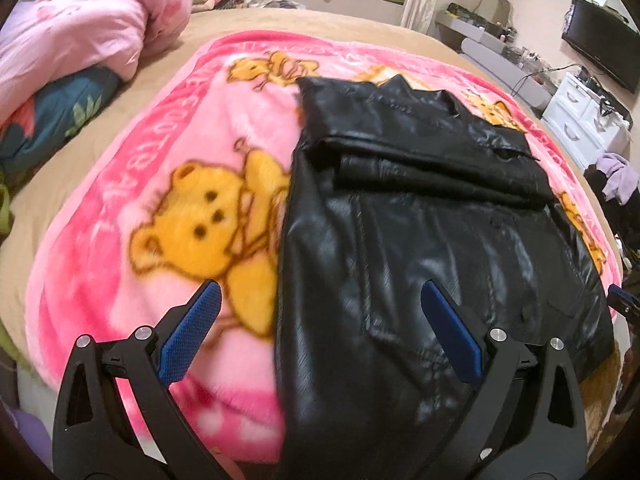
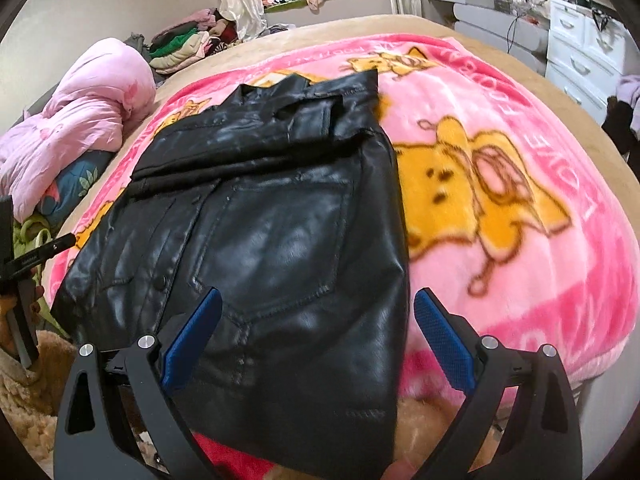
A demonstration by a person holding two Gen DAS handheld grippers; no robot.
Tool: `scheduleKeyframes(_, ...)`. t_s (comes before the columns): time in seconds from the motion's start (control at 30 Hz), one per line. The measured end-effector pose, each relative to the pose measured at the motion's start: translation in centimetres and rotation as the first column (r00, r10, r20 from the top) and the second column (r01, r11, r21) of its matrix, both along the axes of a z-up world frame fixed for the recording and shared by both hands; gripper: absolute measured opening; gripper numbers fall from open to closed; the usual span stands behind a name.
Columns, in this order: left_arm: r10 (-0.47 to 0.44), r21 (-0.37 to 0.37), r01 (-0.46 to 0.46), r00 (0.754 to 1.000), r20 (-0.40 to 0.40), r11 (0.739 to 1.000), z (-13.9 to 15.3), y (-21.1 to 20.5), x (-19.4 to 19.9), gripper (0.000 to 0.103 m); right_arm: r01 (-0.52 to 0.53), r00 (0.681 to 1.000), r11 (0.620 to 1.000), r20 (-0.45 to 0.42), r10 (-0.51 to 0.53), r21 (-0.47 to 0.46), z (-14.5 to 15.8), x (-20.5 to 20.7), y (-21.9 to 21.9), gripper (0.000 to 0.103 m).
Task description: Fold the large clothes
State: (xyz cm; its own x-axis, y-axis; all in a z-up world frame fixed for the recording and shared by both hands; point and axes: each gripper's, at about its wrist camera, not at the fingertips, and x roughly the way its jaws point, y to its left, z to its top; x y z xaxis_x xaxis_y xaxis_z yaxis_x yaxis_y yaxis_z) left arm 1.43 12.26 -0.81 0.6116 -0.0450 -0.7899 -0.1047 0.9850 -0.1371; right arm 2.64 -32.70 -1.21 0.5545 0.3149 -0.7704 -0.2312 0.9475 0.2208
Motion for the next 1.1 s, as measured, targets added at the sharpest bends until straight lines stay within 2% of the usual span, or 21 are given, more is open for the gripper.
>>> scheduleKeyframes(0.3, 0.001, -0.057, -0.004, 0.998, -0.056, 0.998, -1.5, 1.0, -2.2, 0.094, -0.021, 0.999, 0.999, -0.046, 0.022, 0.032, -1.4, -1.4, -1.2, 0.096)
scheduleKeyframes(0.53, -0.018, -0.185, -0.002, 0.994, -0.106, 0.983, -3.5, 1.8, -3.5, 0.093, -0.045, 0.994, 0.996, -0.095, 0.052, 0.074, -2.3, -1.8, -2.0, 0.095)
scheduleKeyframes(0.6, -0.031, -0.222, 0.006, 0.994, -0.109, 0.975, -3.9, 1.8, -3.9, 0.089, -0.056, 0.991, 0.995, -0.121, 0.066, 0.082, -2.9, -1.8, -2.2, 0.095)
scheduleKeyframes(0.63, -0.037, -0.234, 0.009, 0.993, -0.115, 0.972, -4.2, 1.8, -4.1, 0.083, -0.062, 0.989, 0.995, -0.129, 0.072, 0.083, -3.1, -1.8, -2.2, 0.093)
scheduleKeyframes(0.73, -0.037, -0.21, 0.01, 0.992, -0.123, 0.978, -4.5, 1.3, -4.6, 0.068, -0.085, 0.982, 0.992, -0.158, 0.099, 0.093, -3.8, -1.8, -2.1, 0.082)
scheduleKeyframes(0.83, -0.045, -0.209, 0.017, 0.991, -0.127, 0.978, -4.7, 0.8, -4.8, 0.061, -0.106, 0.974, 0.988, -0.187, 0.127, 0.115, -4.6, -1.8, -1.8, 0.07)
scheduleKeyframes(0.87, -0.047, -0.209, 0.019, 0.99, -0.13, 0.978, -4.7, 0.7, -4.8, 0.055, -0.126, 0.974, 0.987, -0.178, 0.142, 0.098, -4.6, -1.9, -1.5, 0.062)
scheduleKeyframes(0.9, -0.052, -0.21, 0.023, 0.99, -0.13, 0.978, -4.8, 0.6, -4.8, 0.052, -0.139, 0.972, 0.986, -0.176, 0.153, 0.091, -4.6, -2.0, -1.4, 0.059)
scheduleKeyframes(0.97, -0.059, -0.212, 0.031, 0.99, -0.126, 0.977, -4.9, 0.5, -4.8, 0.037, -0.154, 0.973, 0.985, -0.16, 0.165, 0.077, -4.4, -2.4, -1.1, 0.044)
scheduleKeyframes(1.03, -0.059, -0.199, 0.036, 0.992, -0.111, 0.979, -4.6, 0.2, -5.0, 0.031, -0.17, 0.975, 0.983, -0.136, 0.178, 0.067, -4.1, -2.8, -1.1, 0.029)
scheduleKeyframes(1.1, -0.061, -0.185, 0.043, 0.994, -0.092, 0.982, -4.1, 0.0, -5.3, 0.027, -0.174, 0.978, 0.981, -0.102, 0.183, 0.089, -3.5, -3.4, -1.2, 0.022)
